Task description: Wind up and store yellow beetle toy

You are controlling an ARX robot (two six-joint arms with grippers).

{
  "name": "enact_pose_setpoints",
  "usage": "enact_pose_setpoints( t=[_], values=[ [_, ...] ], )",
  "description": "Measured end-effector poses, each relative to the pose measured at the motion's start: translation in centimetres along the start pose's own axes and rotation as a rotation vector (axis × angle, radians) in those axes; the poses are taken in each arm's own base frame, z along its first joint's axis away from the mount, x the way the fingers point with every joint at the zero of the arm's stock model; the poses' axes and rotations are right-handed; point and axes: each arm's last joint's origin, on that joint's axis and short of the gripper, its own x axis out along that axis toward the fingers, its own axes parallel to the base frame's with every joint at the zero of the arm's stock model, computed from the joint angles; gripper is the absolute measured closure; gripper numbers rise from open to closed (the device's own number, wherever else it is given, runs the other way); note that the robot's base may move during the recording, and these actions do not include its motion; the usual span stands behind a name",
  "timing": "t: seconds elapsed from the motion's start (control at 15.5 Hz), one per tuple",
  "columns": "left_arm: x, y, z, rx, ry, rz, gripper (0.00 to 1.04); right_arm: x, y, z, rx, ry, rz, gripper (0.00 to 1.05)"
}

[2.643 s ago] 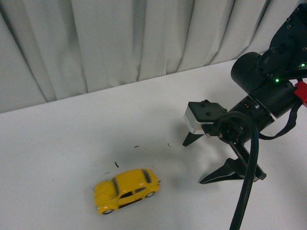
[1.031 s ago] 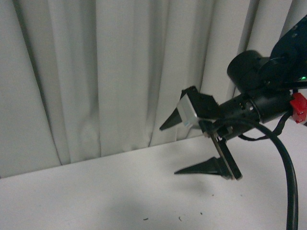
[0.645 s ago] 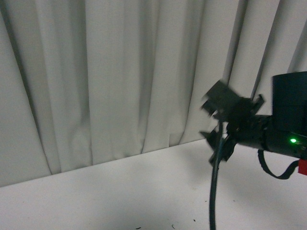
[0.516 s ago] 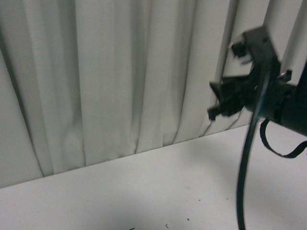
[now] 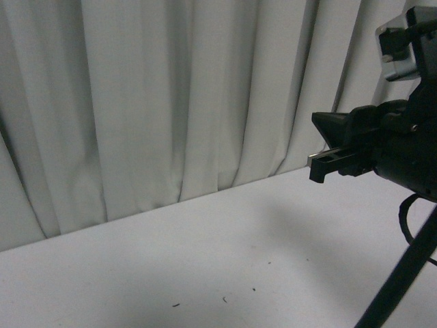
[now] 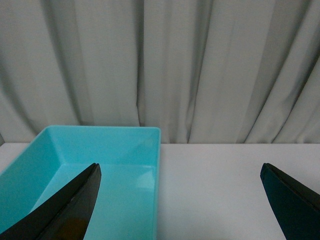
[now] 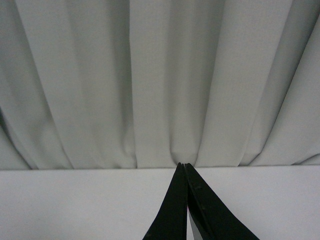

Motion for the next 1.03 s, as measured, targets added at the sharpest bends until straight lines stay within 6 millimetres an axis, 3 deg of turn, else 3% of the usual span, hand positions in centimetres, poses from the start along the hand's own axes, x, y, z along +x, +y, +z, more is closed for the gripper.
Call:
enact_pose_setpoints(
  t=[0.13,0.19,0.45,1.03],
  values=[
    [0.0,0.0,0.0,0.0,0.0,0.001,0.07,-1.6,0.6,-0.5,0.004,0.033,0.012,1.03],
    [0.0,0.0,0.0,0.0,0.0,0.0,0.07,-3.3,1.6,-0.2,0.004,0.017,-0.004,1.03],
    [0.0,0.0,0.0,0.0,0.0,0.0,0.07,-5.7,2.0,-0.2,0.004,0.019,0.013,1.03],
    [0.0,0.0,0.0,0.0,0.0,0.0,0.07,-8.8,2.0,0.4,0.004,-0.001,0.012,1.03]
  ],
)
